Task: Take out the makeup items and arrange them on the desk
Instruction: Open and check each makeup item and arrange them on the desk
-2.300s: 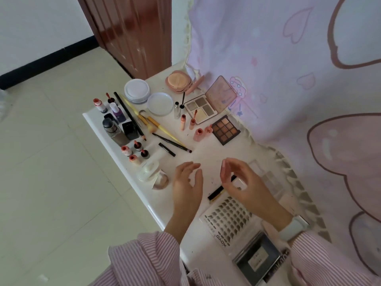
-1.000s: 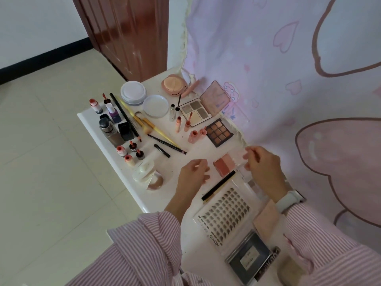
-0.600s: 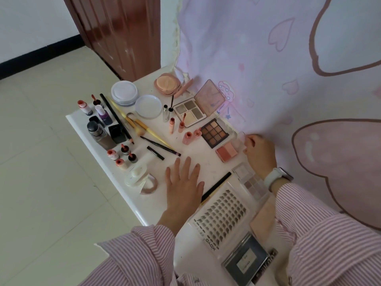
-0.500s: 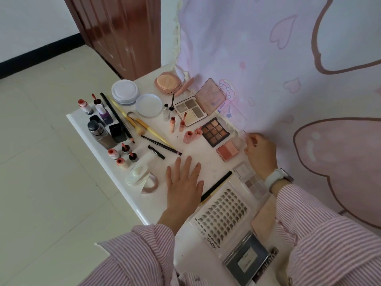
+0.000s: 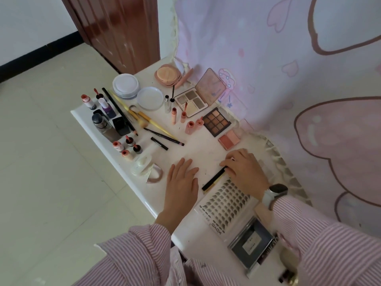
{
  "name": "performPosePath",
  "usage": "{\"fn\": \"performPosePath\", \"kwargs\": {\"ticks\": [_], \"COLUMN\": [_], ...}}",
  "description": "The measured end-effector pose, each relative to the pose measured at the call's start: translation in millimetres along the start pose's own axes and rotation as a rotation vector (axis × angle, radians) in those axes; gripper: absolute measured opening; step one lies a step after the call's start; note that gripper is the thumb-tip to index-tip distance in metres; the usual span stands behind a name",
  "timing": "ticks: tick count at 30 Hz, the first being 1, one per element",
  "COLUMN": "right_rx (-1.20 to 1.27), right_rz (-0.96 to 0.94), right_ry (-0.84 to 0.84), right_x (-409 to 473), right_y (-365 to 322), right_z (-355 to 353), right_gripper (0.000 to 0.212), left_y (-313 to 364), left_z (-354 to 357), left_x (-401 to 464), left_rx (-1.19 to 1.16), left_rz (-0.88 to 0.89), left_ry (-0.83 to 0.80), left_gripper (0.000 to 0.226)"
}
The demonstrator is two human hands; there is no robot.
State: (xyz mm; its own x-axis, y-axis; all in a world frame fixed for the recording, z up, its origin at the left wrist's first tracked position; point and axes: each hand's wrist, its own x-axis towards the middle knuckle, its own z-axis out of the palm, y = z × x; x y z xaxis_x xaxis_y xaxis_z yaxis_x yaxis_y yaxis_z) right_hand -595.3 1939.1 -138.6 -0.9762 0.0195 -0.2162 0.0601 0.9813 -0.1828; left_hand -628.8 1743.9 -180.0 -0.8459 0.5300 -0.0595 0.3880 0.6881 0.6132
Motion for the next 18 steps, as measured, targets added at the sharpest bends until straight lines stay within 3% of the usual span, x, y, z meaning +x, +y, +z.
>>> {"fn": "performPosePath", "kwargs": {"ticks": [3, 7, 11, 14, 18], "right_rx": [0.001, -0.224, -0.335, -0.157, 0.257], "right_rz": [-0.114, -0.318, -0.365, -0.344, -0.113], "right_ry": [-0.116, -0.236, -0.209, -0.182, -0.223], "right_x": [16.6, 31.4, 36.3, 27.9, 7.6], "right_y": [-2.0, -7.4, -16.3, -29.1, -42.5], "right_z": [-3.2, -5.4, -6.0, -9.5, -19.5], "right_gripper": [0.025, 0.018, 0.020, 0.017, 0.014], "left_y": [-1.7, -1.9, 1.5, 4.6, 4.6], "left_z": [-2.2, -5.9, -11.5, -18.0, -28.6], "left_x": [-11.0, -19.9, -21.0, -19.1, -18.1], "left_rx": [-0.061, -0.095, -0.145, -0.174, -0.189], "left_rz": [-0.018, -0.043, -0.079, -0.085, -0.035], "left_ry": [0.040, 0.041, 0.052, 0.080, 0.026], "left_gripper": [0.029, 0.028, 0.030, 0.031, 0.021]}}
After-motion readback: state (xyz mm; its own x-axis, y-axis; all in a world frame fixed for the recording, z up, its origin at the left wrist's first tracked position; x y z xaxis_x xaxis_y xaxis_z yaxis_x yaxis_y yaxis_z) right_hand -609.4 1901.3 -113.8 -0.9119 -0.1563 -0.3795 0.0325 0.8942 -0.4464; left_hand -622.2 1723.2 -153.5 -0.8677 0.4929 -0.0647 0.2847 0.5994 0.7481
